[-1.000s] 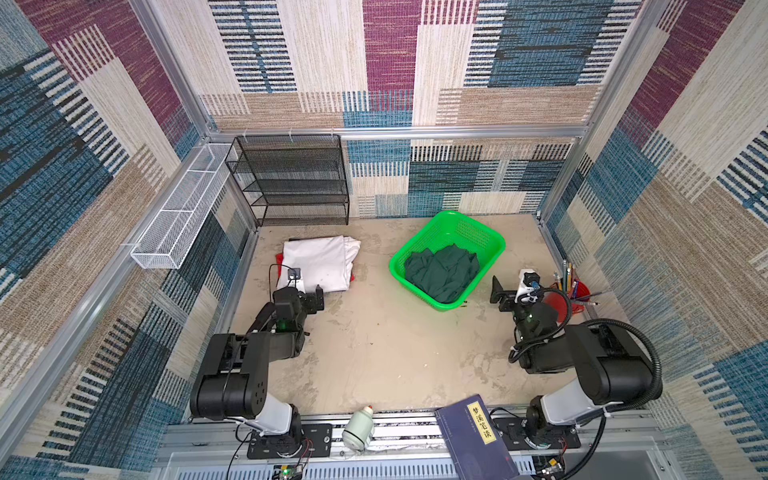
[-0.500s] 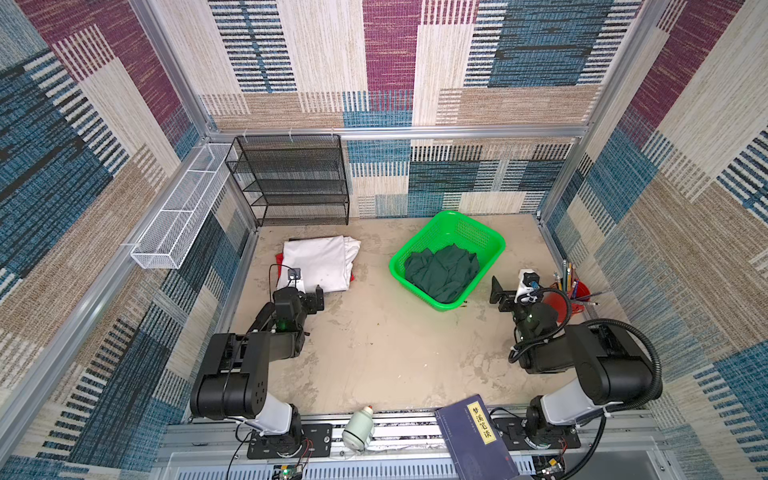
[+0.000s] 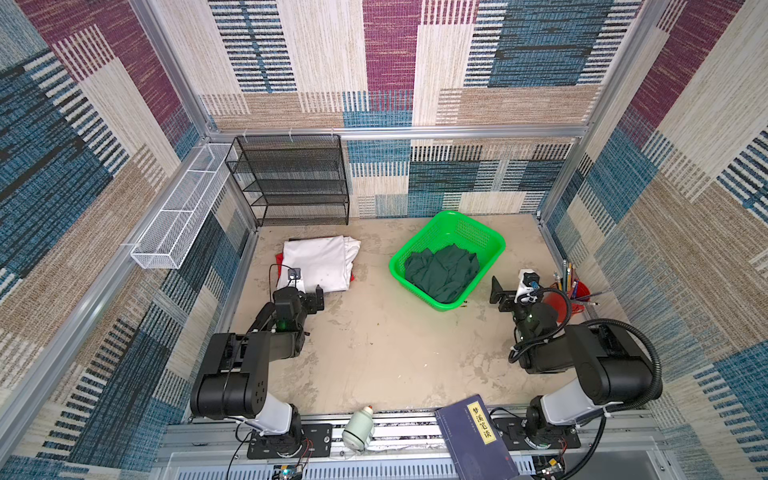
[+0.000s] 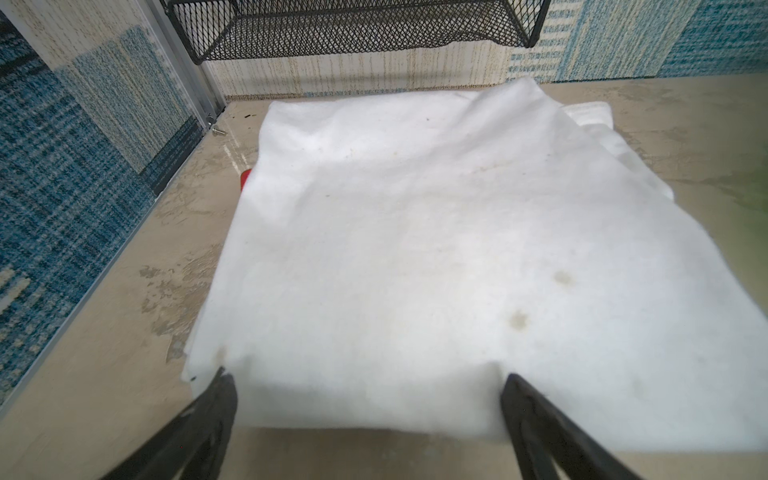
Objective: Fold and stack the t-shirts
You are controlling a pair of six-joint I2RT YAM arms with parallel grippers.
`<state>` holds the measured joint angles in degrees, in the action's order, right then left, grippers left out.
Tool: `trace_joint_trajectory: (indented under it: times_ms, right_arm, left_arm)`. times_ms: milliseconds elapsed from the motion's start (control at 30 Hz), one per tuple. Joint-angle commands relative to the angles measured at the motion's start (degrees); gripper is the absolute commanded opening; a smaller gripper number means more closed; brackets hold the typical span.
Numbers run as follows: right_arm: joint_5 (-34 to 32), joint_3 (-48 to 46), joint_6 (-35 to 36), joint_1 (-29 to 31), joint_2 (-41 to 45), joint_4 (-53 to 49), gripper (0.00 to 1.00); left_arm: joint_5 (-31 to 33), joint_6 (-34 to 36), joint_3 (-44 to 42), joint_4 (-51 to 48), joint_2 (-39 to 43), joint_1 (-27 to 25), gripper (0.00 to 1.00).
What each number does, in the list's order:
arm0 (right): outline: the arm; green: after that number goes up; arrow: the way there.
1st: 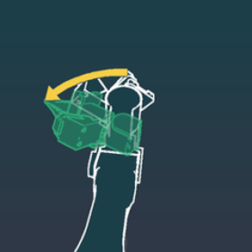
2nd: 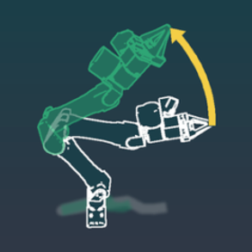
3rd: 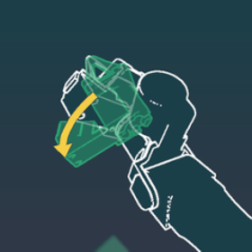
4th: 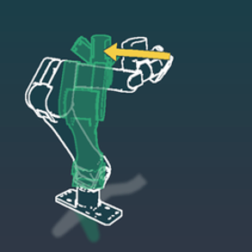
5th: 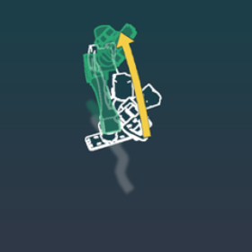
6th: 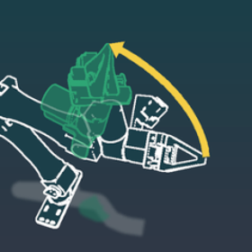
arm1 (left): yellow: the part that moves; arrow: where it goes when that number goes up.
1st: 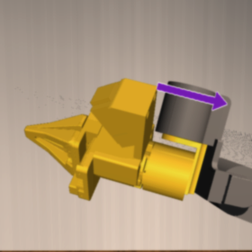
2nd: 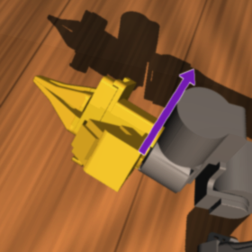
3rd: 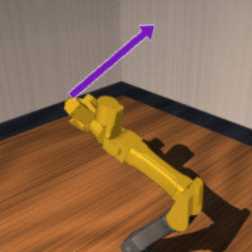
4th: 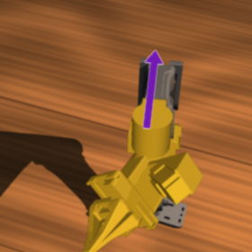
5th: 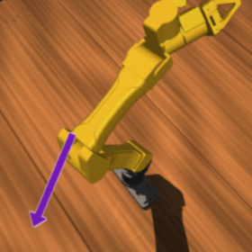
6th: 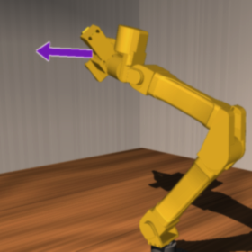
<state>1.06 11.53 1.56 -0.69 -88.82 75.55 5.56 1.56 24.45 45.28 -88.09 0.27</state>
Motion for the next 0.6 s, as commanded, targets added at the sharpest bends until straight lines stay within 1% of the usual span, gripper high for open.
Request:
trace_joint_trajectory:
  times_ms: [0,67,133,167,233,300,367,467,500,567]
  right_arm:
    - [0.3,0.1,-0.4,0.0,0.1,1.1,0.99]
    - [0.3,-0.2,-0.4,0.0,0.2,1.5,0.99]
    - [0.1,-0.7,-0.4,0.0,2.2,1.4,0.99]
    - [-0.3,-1.1,-0.2,0.2,4.2,0.6,0.99]
    - [-1.4,-1.1,-0.4,0.5,10.0,-4.8,0.99]
    - [-1.7,-0.1,-2.2,0.5,16.0,-13.5,0.99]
    - [-1.4,0.6,-4.2,0.6,21.8,-20.4,0.99]
    - [-1.8,4.9,-6.5,1.2,28.9,-35.9,0.99]
    - [-1.8,7.6,-6.7,1.5,30.3,-42.6,0.99]
    - [-1.0,13.5,-5.3,3.3,31.2,-54.3,1.00]
  left_arm:
    - [-0.4,-1.6,0.4,0.7,0.0,0.0,1.00]
    - [-0.3,-1.6,0.4,0.7,0.1,0.1,1.00]
    - [0.7,-1.9,0.1,0.4,1.5,0.0,1.00]
    - [1.4,-2.0,0.3,-1.4,3.5,0.0,1.00]
    - [2.7,-2.3,2.3,-9.5,9.8,-0.2,1.00]
    - [4.5,-4.7,4.0,-17.8,16.3,-0.3,1.00]
    - [4.5,-9.1,6.5,-25.5,22.1,-0.3,1.00]
    - [2.9,-16.8,14.2,-42.2,27.4,-1.2,1.00]
    - [1.2,-19.5,18.2,-49.1,27.8,-1.5,1.00]
    - [-4.5,-22.9,25.9,-61.7,27.3,-2.4,1.00]
